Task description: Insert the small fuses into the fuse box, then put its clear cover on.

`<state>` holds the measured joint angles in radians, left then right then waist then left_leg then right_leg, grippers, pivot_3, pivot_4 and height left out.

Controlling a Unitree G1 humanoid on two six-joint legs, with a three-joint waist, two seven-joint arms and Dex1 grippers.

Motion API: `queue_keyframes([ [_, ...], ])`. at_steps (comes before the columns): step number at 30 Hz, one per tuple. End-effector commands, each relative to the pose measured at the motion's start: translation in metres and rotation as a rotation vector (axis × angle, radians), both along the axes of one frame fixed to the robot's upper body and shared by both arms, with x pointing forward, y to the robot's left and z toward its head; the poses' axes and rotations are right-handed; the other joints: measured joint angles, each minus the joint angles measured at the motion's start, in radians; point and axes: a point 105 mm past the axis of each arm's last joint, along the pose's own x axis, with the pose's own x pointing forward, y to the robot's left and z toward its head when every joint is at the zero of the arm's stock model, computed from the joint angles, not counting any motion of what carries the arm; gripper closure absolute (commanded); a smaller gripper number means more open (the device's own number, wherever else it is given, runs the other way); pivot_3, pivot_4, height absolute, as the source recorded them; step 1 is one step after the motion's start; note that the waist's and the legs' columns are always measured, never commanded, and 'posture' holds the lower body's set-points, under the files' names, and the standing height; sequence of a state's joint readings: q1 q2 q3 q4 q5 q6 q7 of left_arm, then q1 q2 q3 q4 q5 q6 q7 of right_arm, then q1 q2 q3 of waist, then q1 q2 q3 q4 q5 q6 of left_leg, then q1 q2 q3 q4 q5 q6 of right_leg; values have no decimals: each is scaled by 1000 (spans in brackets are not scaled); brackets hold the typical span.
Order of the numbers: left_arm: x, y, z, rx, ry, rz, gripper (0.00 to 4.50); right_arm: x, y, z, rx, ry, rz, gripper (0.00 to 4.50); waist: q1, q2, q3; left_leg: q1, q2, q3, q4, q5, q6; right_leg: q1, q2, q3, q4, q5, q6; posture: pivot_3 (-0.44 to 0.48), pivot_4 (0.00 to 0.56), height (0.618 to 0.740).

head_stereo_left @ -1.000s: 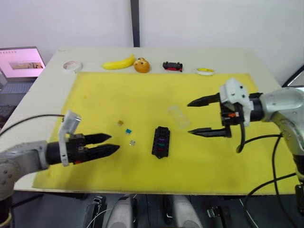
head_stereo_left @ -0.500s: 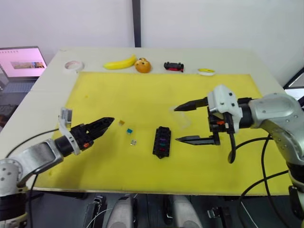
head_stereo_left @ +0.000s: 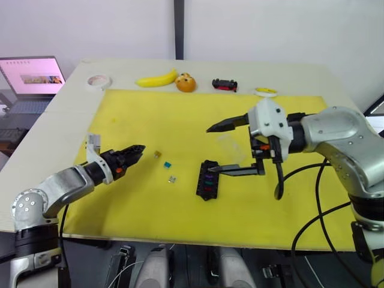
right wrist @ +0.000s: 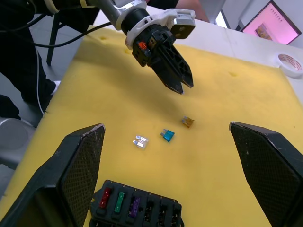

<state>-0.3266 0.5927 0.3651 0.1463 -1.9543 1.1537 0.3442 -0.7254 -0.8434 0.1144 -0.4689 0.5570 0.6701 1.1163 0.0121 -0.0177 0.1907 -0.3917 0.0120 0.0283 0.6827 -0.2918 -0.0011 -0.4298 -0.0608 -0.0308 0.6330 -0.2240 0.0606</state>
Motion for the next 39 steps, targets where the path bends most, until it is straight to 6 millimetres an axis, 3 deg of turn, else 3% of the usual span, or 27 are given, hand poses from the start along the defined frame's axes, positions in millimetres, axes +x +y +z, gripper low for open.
queue_keyframes([
  [1, 3, 0, 4, -30, 13, -71, 2365, -2, 3, 9, 0, -53, 16, 0, 0, 0, 0, 0, 0, 0, 0, 0, 0, 0, 0, 0, 0, 0, 0, 0, 150, 737],
  [8, 14, -7, 4, -64, 58, -145, 2365, -2, 3, 8, 6, -56, 3, 0, 0, 0, 0, 0, 0, 0, 0, 0, 0, 0, 0, -1, 0, 0, 0, 0, 150, 737],
  [25, 19, -22, -3, -46, 72, -212, 2365, 0, 3, 6, 5, -68, -19, 0, 1, 0, 0, 0, -1, -1, 0, 0, 0, 0, -3, 0, 0, 0, 0, 0, 150, 737],
  [30, 1, -23, 15, -68, -7, -261, 2365, -2, 2, 5, 6, -67, -25, 0, -1, 0, 0, 0, 0, -1, 0, 0, -1, 0, -4, 0, 0, 0, 0, 0, 150, 737],
  [39, -35, -51, -12, -47, -3, -337, 2365, -2, 4, 5, 11, -65, -21, 0, -1, 0, 0, 0, 0, -1, -1, 0, -1, 0, -5, 0, -1, -2, -3, 0, 150, 737],
])
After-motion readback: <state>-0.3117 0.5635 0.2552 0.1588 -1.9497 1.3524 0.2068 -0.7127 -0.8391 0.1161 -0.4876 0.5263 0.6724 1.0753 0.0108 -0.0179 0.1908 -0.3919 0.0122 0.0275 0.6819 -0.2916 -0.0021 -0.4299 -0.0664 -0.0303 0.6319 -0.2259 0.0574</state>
